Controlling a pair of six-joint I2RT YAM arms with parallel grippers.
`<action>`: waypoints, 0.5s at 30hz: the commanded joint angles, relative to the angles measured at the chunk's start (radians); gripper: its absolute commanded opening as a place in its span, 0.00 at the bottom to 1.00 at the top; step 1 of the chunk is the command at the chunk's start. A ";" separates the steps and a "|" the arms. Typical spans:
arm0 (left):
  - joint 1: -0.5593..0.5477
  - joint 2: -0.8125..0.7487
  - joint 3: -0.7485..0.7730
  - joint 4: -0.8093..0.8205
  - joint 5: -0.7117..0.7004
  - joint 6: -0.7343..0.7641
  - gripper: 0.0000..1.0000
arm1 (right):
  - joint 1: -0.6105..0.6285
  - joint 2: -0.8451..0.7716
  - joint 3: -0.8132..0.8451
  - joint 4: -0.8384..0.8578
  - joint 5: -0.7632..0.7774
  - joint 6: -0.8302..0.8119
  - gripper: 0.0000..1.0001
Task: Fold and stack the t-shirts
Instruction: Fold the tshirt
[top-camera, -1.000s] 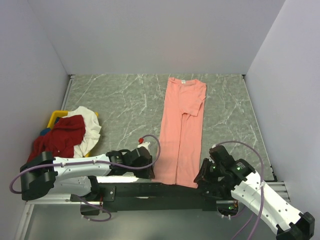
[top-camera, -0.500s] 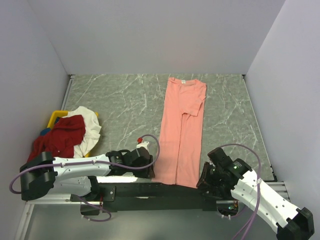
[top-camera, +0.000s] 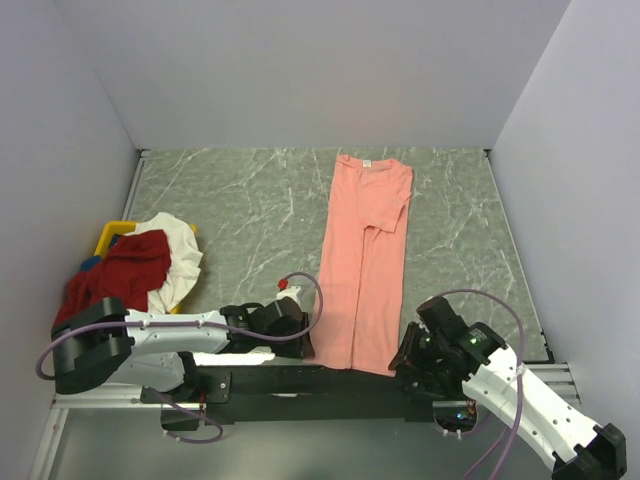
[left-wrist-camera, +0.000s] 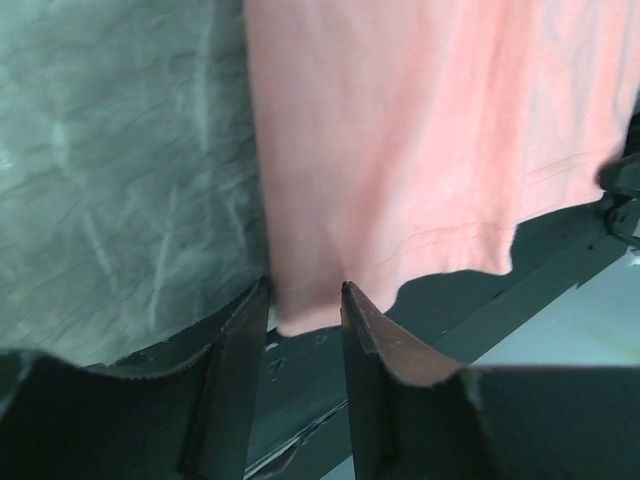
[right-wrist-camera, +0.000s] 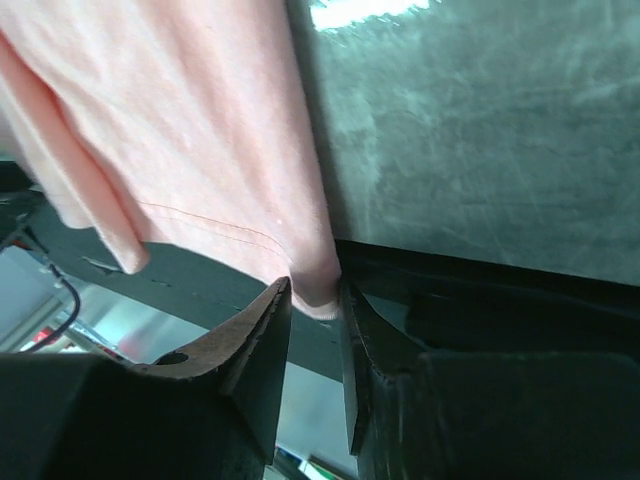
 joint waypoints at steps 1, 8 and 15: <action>-0.003 0.034 -0.030 0.037 0.006 -0.002 0.41 | 0.005 -0.034 -0.021 0.024 -0.007 0.033 0.34; -0.003 0.013 -0.020 0.016 0.016 -0.008 0.25 | 0.005 -0.056 -0.022 0.022 -0.012 0.039 0.28; -0.008 -0.066 0.039 -0.078 0.019 0.006 0.02 | 0.006 -0.083 0.079 -0.019 0.018 0.028 0.01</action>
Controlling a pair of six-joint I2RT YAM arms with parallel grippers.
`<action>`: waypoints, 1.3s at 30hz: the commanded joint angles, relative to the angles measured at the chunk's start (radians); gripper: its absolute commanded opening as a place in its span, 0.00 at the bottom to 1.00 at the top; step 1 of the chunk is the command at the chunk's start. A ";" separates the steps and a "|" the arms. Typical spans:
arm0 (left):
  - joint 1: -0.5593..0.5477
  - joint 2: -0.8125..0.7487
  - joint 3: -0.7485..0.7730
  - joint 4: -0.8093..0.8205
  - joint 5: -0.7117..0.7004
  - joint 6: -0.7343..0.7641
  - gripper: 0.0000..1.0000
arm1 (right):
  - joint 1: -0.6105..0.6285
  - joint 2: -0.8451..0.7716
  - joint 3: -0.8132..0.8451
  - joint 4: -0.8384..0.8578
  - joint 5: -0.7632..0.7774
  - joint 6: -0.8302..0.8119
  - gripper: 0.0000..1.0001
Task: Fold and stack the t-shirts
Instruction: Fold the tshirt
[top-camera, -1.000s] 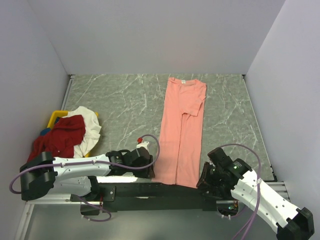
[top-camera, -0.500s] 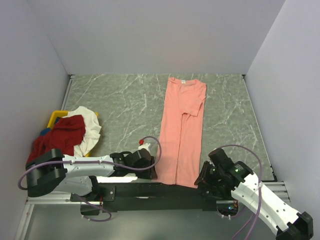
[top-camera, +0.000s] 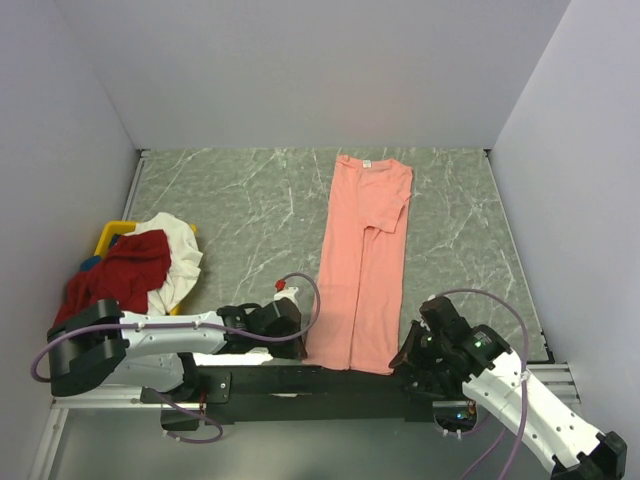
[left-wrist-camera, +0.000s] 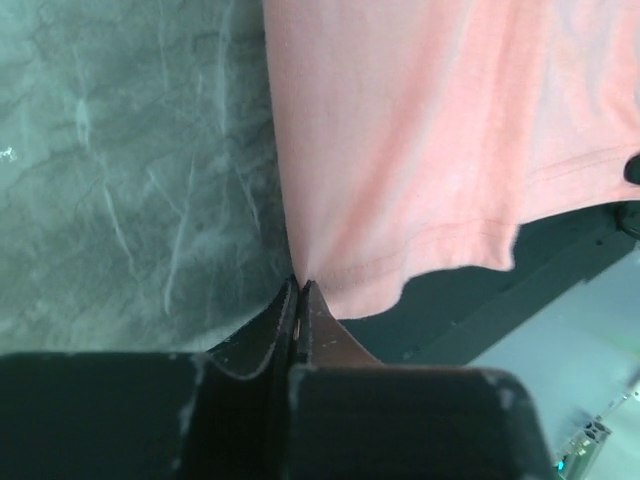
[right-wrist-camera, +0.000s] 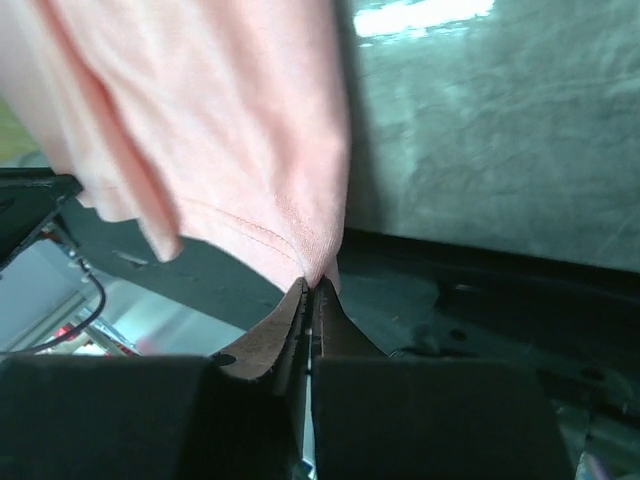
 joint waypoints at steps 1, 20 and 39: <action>-0.008 -0.063 0.062 -0.076 0.012 0.013 0.01 | 0.005 -0.025 0.084 -0.033 0.027 -0.005 0.00; 0.207 0.168 0.481 -0.142 -0.017 0.187 0.01 | -0.044 0.338 0.430 0.281 0.290 -0.146 0.00; 0.512 0.702 1.022 -0.141 0.071 0.240 0.01 | -0.437 0.888 0.559 0.764 0.180 -0.281 0.00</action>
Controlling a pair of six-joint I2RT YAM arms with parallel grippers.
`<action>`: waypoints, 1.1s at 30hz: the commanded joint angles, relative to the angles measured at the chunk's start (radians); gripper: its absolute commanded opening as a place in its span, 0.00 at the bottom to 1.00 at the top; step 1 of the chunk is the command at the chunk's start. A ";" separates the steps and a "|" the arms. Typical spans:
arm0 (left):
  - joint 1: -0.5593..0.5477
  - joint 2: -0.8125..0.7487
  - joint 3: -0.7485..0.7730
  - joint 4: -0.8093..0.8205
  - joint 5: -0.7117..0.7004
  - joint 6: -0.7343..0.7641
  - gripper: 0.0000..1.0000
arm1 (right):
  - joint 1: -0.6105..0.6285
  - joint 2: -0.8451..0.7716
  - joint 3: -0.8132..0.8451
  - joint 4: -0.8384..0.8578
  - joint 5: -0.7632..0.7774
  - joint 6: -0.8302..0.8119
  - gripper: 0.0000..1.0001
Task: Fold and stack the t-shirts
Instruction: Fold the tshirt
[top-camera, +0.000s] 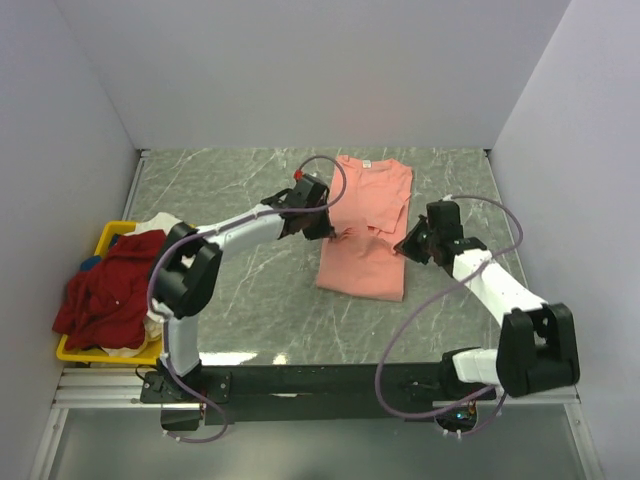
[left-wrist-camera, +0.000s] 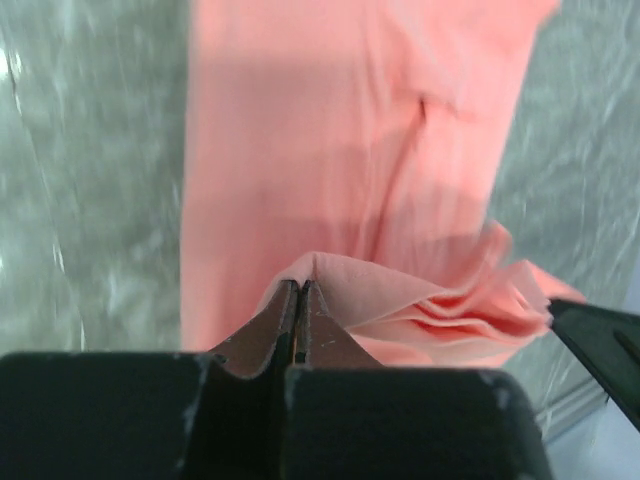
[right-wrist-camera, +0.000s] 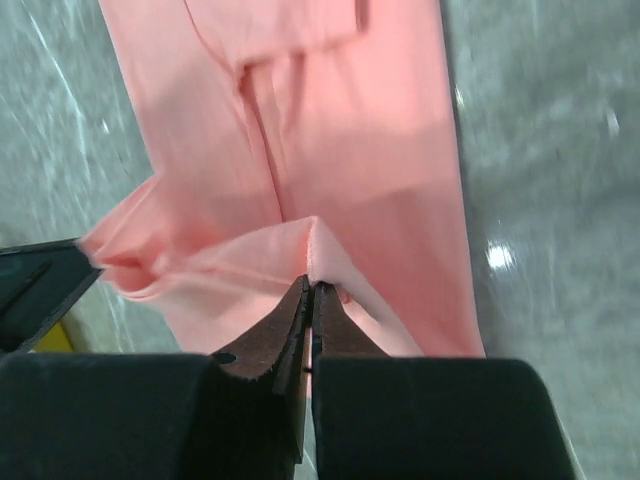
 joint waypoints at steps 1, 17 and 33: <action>0.040 0.091 0.116 0.010 0.055 0.042 0.01 | -0.059 0.086 0.079 0.142 -0.069 -0.025 0.00; 0.123 0.250 0.285 -0.005 0.159 0.088 0.01 | -0.185 0.347 0.180 0.186 -0.204 -0.042 0.00; 0.197 0.052 0.157 0.059 0.124 0.109 0.51 | -0.217 0.259 0.203 0.107 -0.188 -0.099 0.44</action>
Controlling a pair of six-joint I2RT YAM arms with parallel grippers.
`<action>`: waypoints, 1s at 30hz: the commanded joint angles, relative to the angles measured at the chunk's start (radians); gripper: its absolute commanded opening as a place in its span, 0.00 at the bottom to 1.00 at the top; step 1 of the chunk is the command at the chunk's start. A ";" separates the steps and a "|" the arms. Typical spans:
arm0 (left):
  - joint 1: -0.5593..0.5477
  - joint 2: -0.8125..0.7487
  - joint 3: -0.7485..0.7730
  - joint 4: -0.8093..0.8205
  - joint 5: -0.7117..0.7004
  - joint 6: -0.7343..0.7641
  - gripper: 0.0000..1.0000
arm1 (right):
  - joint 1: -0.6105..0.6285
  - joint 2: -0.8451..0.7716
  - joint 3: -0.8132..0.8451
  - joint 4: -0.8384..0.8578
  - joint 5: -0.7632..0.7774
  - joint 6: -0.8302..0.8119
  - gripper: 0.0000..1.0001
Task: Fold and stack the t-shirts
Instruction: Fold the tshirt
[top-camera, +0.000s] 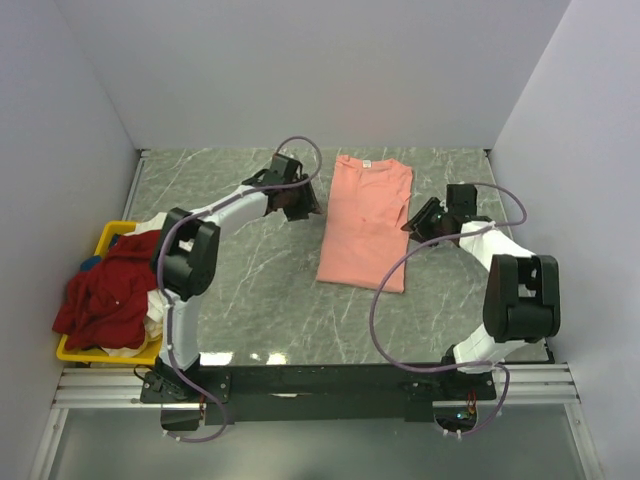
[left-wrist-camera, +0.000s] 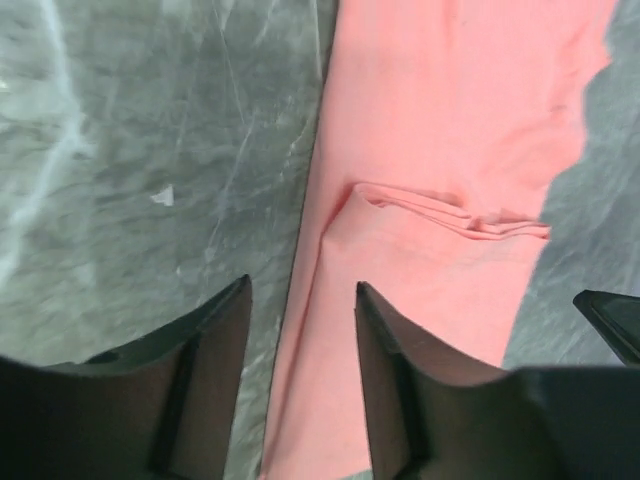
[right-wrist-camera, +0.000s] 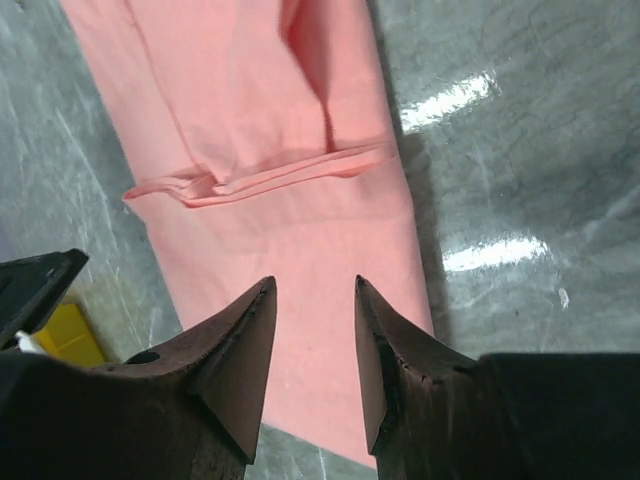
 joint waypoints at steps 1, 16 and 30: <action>-0.015 -0.150 -0.046 0.079 -0.003 0.011 0.49 | 0.028 -0.119 0.004 -0.008 0.052 -0.025 0.44; -0.114 0.065 0.031 0.092 0.029 -0.034 0.01 | 0.214 0.248 0.312 -0.165 0.234 -0.073 0.40; -0.116 -0.185 -0.461 0.253 -0.098 -0.181 0.01 | 0.370 0.361 0.423 -0.314 0.417 -0.139 0.41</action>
